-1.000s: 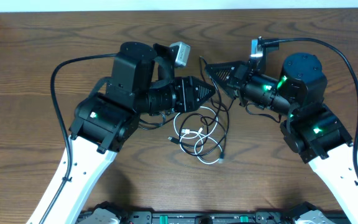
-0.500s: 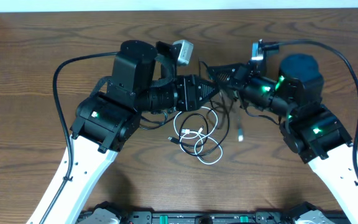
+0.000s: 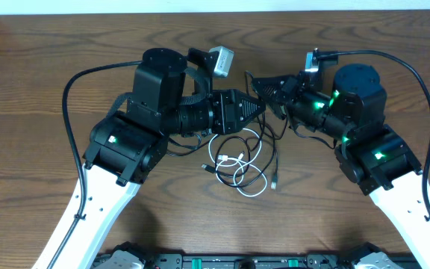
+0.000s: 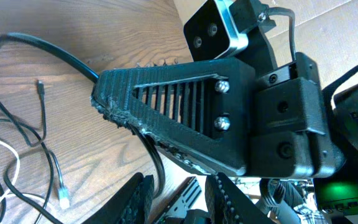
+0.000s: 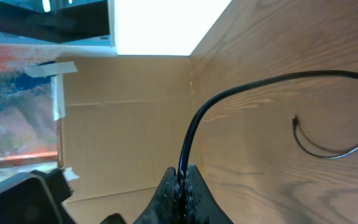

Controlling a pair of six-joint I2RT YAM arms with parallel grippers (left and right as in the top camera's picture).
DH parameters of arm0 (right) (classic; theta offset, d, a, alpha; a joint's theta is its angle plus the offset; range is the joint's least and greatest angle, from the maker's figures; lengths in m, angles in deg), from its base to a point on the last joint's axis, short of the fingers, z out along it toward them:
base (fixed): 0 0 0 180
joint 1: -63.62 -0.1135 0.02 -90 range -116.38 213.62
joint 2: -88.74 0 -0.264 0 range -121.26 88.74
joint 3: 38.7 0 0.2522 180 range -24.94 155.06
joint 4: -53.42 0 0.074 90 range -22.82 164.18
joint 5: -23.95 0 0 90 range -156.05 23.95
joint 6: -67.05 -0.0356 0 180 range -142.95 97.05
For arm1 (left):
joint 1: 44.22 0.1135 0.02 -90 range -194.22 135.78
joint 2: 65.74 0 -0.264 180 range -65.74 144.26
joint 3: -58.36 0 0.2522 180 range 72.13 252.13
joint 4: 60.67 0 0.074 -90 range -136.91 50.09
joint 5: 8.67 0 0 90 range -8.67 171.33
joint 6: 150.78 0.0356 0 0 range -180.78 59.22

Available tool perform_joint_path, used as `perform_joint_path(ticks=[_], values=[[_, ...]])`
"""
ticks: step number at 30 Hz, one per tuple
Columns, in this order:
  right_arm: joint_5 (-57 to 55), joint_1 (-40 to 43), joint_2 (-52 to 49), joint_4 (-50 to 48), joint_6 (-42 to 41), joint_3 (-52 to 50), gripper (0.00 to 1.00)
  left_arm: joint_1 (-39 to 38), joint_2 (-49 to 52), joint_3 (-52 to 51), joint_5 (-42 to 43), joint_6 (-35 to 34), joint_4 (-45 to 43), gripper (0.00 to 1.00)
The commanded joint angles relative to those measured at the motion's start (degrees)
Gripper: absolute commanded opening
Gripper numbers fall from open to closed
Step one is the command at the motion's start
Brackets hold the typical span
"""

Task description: Untangle cables

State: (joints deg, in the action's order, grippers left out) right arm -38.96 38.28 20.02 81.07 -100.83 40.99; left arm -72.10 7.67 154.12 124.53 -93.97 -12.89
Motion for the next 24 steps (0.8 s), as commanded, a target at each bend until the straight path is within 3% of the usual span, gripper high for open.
perform_joint_path(ticks=[1, 24], values=[[1.20, -0.24, 0.09, -0.79, -3.06, 0.37, 0.01, -0.07, -0.33, -0.02, 0.63, 0.02, -0.26, 0.34], [6.10, -1.03, 0.09, -4.81, -6.34, 0.37, 0.02, -0.09, 0.33, -0.02, -2.97, -0.07, -0.24, 0.34]])
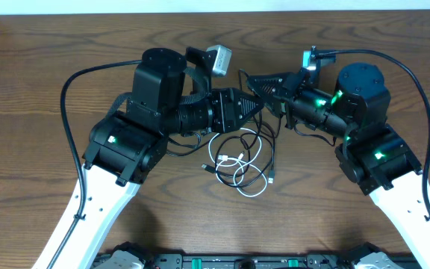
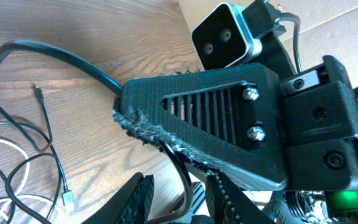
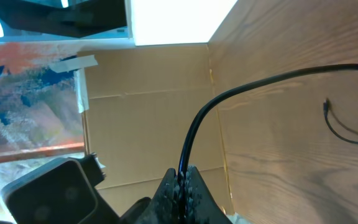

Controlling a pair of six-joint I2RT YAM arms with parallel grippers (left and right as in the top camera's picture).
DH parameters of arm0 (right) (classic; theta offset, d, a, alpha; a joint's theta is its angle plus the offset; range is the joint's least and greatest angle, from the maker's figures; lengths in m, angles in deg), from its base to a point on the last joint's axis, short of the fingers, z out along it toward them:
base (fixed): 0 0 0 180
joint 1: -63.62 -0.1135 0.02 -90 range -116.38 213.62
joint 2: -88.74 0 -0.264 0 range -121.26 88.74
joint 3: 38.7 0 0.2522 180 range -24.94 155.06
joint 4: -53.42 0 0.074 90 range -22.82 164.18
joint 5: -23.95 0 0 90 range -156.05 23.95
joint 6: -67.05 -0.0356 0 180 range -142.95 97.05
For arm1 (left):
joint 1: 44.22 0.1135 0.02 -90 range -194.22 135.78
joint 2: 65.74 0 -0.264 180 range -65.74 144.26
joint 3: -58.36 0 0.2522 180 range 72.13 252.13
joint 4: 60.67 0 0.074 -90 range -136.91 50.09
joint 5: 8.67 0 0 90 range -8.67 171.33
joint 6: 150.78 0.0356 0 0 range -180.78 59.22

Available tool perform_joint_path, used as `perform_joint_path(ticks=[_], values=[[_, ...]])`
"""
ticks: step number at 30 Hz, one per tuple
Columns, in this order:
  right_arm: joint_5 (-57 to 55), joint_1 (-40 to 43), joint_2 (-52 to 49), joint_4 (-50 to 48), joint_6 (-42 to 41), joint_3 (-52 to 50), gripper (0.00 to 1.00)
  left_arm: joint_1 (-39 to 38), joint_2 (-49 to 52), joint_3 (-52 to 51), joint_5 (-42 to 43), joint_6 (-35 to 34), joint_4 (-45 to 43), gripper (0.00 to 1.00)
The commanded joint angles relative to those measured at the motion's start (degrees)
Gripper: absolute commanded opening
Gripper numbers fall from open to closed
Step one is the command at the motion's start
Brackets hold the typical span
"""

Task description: Untangle cables

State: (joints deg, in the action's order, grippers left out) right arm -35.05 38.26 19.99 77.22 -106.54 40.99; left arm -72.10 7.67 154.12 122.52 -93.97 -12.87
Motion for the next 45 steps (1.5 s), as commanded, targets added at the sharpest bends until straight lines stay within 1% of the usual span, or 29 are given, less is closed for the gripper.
perform_joint_path(ticks=[1, 13, 19, 20, 23, 24, 31, 45], values=[[2.23, -0.98, 0.11, -1.53, -0.63, 0.37, 0.02, -0.09, 0.35, -0.02, -0.96, -0.07, -0.26, 0.34], [3.28, -1.77, 0.11, -1.73, -2.34, 0.37, 0.02, -0.07, 0.35, -0.02, -1.18, -0.04, -0.26, 0.33], [4.55, -2.12, 0.11, -1.70, -2.99, 0.37, 0.01, -0.07, 0.44, -0.04, -4.46, -0.02, 1.31, 0.33], [4.55, -2.12, 0.11, -1.68, -2.97, 0.37, 0.02, -0.07, 0.44, -0.04, -4.46, -0.02, 1.53, 0.32], [4.55, -2.12, 0.11, -1.46, -2.95, 0.37, 0.02, 0.13, 0.44, -0.02, -4.85, -0.04, 1.66, 0.23], [4.55, -2.12, 0.11, -1.46, -2.95, 0.37, 0.02, 0.39, 0.44, -0.02, -4.85, -0.04, 1.66, 0.22], [4.50, -2.05, 0.11, -1.53, -2.95, 0.37, 0.02, 3.06, 0.44, -0.04, -4.81, -0.07, 3.08, 0.22], [4.50, -2.05, 0.11, -1.49, -2.89, 0.37, 0.02, 3.13, 0.44, -0.02, -4.17, -0.31, 3.17, 0.22]])
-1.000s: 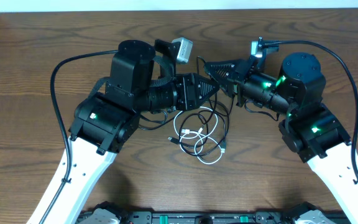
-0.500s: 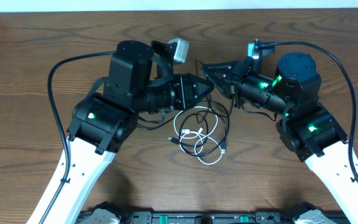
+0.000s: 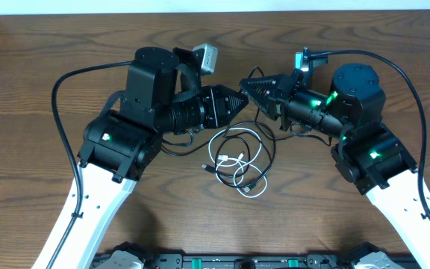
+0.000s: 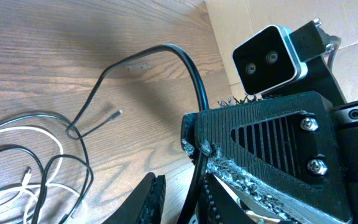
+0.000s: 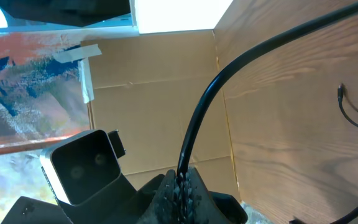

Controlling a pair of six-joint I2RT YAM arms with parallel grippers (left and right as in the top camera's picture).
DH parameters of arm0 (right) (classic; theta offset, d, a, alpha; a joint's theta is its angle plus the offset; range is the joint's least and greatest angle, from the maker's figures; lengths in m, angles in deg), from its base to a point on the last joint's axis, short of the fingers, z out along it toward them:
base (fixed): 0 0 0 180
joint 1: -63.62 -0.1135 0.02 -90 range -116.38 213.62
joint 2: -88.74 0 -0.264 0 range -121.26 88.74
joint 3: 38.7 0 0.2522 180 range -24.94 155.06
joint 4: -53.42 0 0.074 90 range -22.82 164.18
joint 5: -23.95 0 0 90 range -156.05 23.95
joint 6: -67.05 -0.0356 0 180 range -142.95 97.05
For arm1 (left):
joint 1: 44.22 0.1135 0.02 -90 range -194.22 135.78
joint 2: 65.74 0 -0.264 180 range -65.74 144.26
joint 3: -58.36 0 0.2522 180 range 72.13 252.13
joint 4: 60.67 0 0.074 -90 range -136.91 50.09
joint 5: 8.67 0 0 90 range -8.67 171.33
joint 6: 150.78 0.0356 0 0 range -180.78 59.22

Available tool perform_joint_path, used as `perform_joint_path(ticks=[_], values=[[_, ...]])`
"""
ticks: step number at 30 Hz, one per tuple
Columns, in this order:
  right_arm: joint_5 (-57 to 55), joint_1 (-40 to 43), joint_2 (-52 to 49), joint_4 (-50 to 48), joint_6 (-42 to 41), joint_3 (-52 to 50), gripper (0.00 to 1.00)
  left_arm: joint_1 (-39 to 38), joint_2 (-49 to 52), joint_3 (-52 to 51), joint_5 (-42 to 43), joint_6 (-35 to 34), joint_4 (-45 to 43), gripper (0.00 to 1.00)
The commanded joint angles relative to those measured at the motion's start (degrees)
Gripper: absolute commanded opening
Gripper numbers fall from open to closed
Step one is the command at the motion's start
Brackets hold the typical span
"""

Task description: Untangle cables

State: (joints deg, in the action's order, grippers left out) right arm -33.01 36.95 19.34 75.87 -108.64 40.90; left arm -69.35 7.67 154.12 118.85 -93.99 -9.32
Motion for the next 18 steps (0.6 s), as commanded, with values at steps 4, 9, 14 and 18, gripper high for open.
perform_joint_path(ticks=[4, 9, 14, 18], values=[[2.45, -0.74, 0.76, -0.11, 0.07, 0.46, 0.02, 0.37, 0.44, -0.02, -0.50, -0.28, -0.39, 0.19], [1.68, -0.72, 0.76, 0.70, 5.75, 0.46, 0.01, 0.37, 0.42, -0.02, -0.66, -0.31, -0.81, 0.07], [-7.82, -0.70, 0.76, 10.56, 17.42, 0.46, 0.02, 1.07, 0.07, 0.00, -0.92, -3.54, -1.36, 0.07], [-17.90, -0.57, 0.76, 20.94, 19.19, 0.46, 0.07, 1.97, -1.05, 0.04, 0.13, -11.10, -5.31, 0.07]])
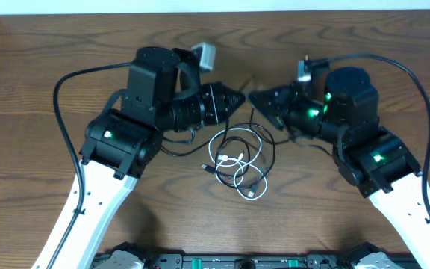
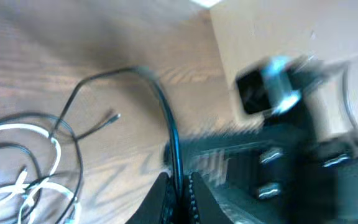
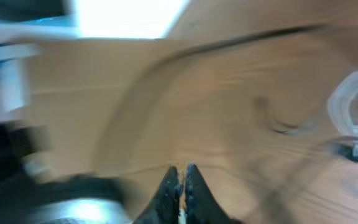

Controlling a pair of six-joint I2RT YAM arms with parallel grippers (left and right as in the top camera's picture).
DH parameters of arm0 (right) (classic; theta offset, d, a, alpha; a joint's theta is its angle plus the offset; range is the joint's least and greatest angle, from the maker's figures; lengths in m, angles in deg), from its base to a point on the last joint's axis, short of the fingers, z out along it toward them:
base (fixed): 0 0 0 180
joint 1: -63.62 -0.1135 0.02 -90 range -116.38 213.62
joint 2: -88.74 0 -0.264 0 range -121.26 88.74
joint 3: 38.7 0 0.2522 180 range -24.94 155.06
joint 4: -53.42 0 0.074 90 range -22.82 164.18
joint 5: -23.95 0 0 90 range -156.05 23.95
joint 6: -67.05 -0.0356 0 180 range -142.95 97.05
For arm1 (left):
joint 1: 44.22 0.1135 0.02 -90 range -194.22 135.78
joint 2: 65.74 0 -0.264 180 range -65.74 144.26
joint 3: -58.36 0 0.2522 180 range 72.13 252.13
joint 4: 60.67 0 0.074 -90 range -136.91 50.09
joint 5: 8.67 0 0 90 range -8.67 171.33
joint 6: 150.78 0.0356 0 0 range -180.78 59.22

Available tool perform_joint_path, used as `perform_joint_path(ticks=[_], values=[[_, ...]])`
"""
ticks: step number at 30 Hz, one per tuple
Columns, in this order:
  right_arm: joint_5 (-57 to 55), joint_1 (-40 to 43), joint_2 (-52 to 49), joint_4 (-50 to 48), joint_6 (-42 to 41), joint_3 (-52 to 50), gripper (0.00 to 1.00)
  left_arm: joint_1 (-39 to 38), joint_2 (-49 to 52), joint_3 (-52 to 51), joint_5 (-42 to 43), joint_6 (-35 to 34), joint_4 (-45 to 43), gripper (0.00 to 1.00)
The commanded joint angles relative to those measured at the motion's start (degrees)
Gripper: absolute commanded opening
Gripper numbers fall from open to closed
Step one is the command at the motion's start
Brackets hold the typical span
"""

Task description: Untangle cables

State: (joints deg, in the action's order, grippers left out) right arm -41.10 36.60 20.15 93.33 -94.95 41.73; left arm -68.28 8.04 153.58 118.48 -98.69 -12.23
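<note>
A loose tangle of black and white cables (image 1: pixel 241 161) lies on the wooden table (image 1: pixel 43 45) between the two arms. My left gripper (image 1: pixel 239 97) points right above the tangle. In the left wrist view the left gripper (image 2: pixel 179 183) is shut on a thick black cable (image 2: pixel 165 121) that arches away toward the pile. My right gripper (image 1: pixel 254 97) faces it tip to tip. The right wrist view is heavily blurred. There the right gripper (image 3: pixel 183 177) shows its jaws together with no cable between them. A white cable loop (image 3: pixel 347 99) is at the right edge.
Cardboard walls (image 2: pixel 272 25) stand beyond the table's far edge. Thick black supply cables (image 1: pixel 66 82) arc out from both arms at the sides. The right arm's wrist camera (image 2: pixel 269 93) sits blurred just in front of my left gripper.
My left gripper's jaws, which stood slightly apart around the black cable, are now shut on it. The cable no longer sits in my right gripper, which has drawn back to the right.
My right gripper held the thick black cable raised over the tangle, with my left gripper open round the same cable close by. Both grippers then stood further toward the far edge. Now the left holds the cable and the right gripper is free of it.
</note>
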Motion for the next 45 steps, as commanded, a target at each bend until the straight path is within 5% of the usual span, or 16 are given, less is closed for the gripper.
perform_joint_path(ticks=[1, 3, 8, 11, 16, 27, 35, 45], values=[[-11.85, -0.11, -0.04, 5.35, 5.53, -0.37, 0.10, 0.90, -1.70, 0.59, 1.29, -7.23, -3.91, 0.07], [-16.02, 0.46, -0.02, 9.29, 7.19, -0.37, 0.22, 0.90, -2.47, 0.59, 4.13, -8.50, -8.57, 0.07], [-20.94, 3.45, -0.02, 15.08, 15.19, -0.37, 0.75, 0.90, -4.13, 0.59, 6.14, -14.80, -19.67, 0.07], [-20.94, 5.95, -0.02, 17.46, 16.74, -0.37, 0.97, 0.90, -4.24, 0.59, 5.51, -19.78, -27.96, 0.07], [-20.96, 9.18, -0.02, 21.81, 18.56, -0.37, 0.99, 0.90, -4.17, 0.59, -6.01, -27.56, -35.87, 0.07], [-20.96, 9.31, -0.04, 23.78, 20.44, -0.37, 0.99, 1.16, 1.11, 4.24, -23.65, -21.88, -39.52, 0.08], [-20.94, 9.31, -0.04, 24.00, 20.44, -0.37, 0.99, 7.04, 8.50, 9.01, -32.50, -20.61, -39.74, 0.07], [-21.42, 9.31, -0.04, 23.78, 20.44, -0.42, 0.99, 15.80, 22.69, 21.75, -33.35, -20.76, -39.91, 0.07]])
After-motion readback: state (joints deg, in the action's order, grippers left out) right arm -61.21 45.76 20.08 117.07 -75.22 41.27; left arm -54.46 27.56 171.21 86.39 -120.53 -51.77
